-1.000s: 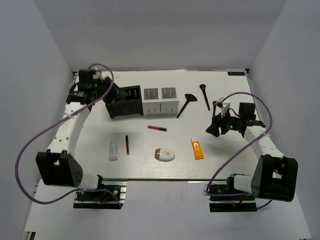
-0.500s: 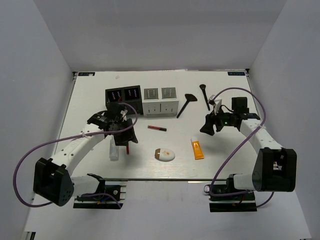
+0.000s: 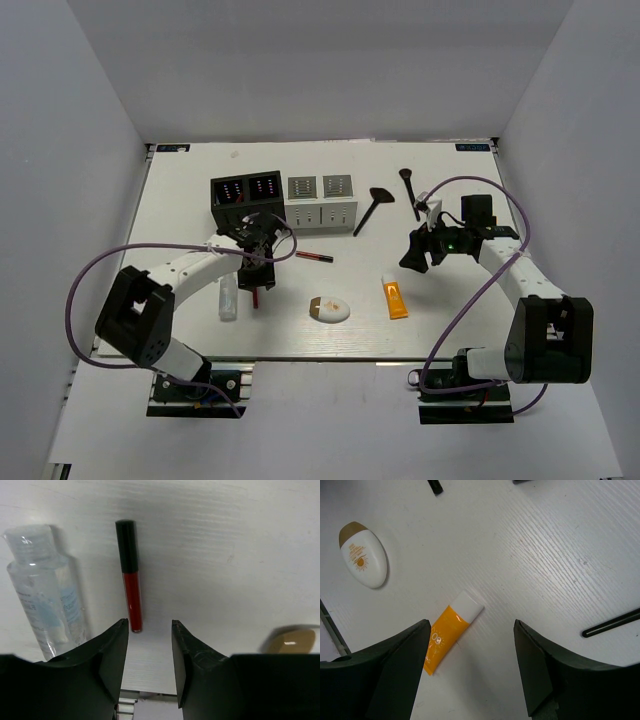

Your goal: Organize the makeup

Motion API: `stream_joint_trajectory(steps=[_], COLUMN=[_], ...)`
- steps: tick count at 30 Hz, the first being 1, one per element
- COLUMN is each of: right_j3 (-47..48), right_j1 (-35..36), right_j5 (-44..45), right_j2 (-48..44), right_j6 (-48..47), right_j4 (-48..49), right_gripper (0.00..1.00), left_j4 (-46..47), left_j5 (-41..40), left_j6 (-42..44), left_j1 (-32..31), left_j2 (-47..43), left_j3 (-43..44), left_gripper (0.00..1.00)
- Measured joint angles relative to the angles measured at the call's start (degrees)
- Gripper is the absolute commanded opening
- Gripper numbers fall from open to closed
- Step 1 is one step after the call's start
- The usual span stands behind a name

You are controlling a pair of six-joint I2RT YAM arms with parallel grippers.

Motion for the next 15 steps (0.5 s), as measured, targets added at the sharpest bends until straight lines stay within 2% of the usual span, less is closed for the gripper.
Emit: stream_joint_trajectory(steps=[10, 15], right_j3=[0.00, 0.00], right_j1=[0.00, 0.00], right_j5=[0.42, 0.42], right_j2=[-0.09, -0.09], right_j6=[0.02, 0.02], right_j4=[0.00, 0.00], right_gripper=[0.73, 0.73], left_j4=[3.32, 6.23], left_j5=[-6.93, -7.89], left_j6=[-0.02, 0.44], left_j1=[-0.46, -0.02], left_j2=[2.19, 4.63], left_j3=[-1.20, -2.43], left_gripper=[0.55, 0.48])
